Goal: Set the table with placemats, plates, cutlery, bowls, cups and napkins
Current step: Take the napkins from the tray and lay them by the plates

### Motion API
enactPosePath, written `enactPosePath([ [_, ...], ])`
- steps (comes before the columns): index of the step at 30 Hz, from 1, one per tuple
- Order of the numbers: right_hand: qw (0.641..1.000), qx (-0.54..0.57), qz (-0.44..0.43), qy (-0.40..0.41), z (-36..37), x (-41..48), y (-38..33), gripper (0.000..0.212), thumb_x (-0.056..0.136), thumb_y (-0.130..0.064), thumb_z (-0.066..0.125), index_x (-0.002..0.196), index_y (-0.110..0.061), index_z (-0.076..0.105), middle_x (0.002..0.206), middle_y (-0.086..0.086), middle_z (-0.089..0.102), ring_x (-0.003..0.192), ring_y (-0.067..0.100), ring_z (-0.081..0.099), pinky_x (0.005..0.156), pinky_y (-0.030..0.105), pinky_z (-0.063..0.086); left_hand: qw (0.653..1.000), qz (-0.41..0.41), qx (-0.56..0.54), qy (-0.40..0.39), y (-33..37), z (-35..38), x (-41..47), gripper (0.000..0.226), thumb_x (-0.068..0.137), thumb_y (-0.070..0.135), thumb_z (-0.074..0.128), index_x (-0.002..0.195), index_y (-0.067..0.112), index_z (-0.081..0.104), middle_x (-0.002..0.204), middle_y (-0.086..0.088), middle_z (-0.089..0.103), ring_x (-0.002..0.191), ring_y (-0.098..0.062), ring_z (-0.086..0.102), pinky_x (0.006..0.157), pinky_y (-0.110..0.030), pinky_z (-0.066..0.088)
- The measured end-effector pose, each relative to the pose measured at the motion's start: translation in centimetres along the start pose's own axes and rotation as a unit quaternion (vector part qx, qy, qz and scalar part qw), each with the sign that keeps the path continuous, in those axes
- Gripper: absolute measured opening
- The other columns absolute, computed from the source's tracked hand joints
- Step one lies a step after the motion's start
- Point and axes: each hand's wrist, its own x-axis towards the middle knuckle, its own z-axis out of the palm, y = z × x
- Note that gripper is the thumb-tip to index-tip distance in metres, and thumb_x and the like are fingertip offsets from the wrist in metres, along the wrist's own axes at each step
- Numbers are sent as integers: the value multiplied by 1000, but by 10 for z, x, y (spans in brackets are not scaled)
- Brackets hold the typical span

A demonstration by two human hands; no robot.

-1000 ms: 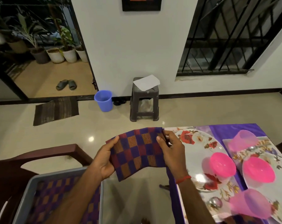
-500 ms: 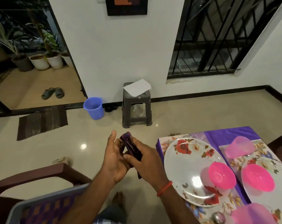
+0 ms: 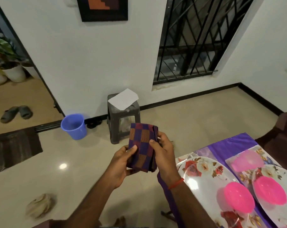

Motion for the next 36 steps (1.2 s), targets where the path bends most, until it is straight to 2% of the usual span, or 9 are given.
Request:
enactPosePath([
  [4, 998, -1, 42, 47, -10, 19, 5, 32, 96, -5, 60, 124, -22, 57, 111, -2, 72, 100, 16, 71, 79, 34, 62, 999, 12, 37, -7, 12, -7, 25, 29, 95, 30, 67, 122, 19, 64, 109, -3, 78, 98, -24, 76, 80, -43, 61],
  [9, 994, 2, 59, 97, -35, 47, -3, 44, 91, 3, 64, 123, -25, 53, 109, 4, 72, 97, 21, 72, 76, 38, 63, 998, 14, 52, -39, 38, 0, 62, 33, 88, 26, 73, 118, 14, 65, 108, -8, 78, 98, -29, 76, 85, -49, 61],
  [12, 991, 2, 50, 121, -44, 71, -8, 41, 92, -1, 65, 121, -28, 53, 107, 4, 71, 96, 21, 72, 74, 38, 63, 996, 6, 54, -66, 51, 12, 90, 47, 79, 33, 81, 119, 14, 66, 109, -9, 78, 98, -30, 75, 84, -47, 61],
  [16, 989, -11, 30, 144, -54, 111, -7, 32, 91, -29, 73, 118, -31, 57, 108, -1, 70, 96, 19, 71, 68, 34, 63, 989, 8, 105, -106, 72, 28, 135, 84, 48, 53, 95, 117, 14, 68, 109, -11, 77, 97, -31, 76, 81, -47, 62],
  [18, 989, -30, 32, 143, -60, 134, -4, 33, 90, -35, 73, 119, -28, 59, 110, -4, 70, 96, 17, 71, 66, 28, 60, 984, 6, 129, -122, 85, 36, 159, 78, 53, 47, 95, 117, 12, 67, 110, -12, 77, 97, -31, 76, 79, -45, 63],
  [23, 987, -11, 54, 148, -74, 180, -1, 20, 95, -26, 68, 113, -17, 69, 101, 0, 75, 92, 19, 73, 71, 35, 63, 982, -12, 135, -130, 115, 53, 210, 68, 63, 39, 94, 118, 11, 66, 110, -12, 77, 96, -31, 75, 75, -41, 63],
  [27, 973, 77, 59, 208, -81, 200, 1, 15, 96, -20, 66, 109, -12, 67, 100, 6, 75, 89, 22, 74, 67, 34, 61, 988, -59, 64, -125, 121, 63, 245, 43, 77, 25, 84, 115, 13, 69, 115, -15, 75, 99, -30, 71, 89, -48, 57],
  [32, 940, 162, 46, 298, -87, 215, 2, 16, 97, -17, 64, 110, -8, 64, 99, 9, 75, 84, 20, 73, 68, 35, 60, 973, -129, 59, -184, 124, 86, 275, 38, 81, 20, 71, 118, 10, 69, 113, -19, 75, 97, -30, 72, 74, -39, 64],
  [36, 927, 161, 46, 335, -95, 233, 2, 14, 97, -16, 64, 110, -9, 63, 100, 9, 74, 86, 22, 72, 71, 37, 61, 961, -144, 84, -223, 135, 104, 314, 38, 84, 16, 69, 121, 7, 66, 113, -20, 75, 98, -31, 74, 76, -41, 65],
])
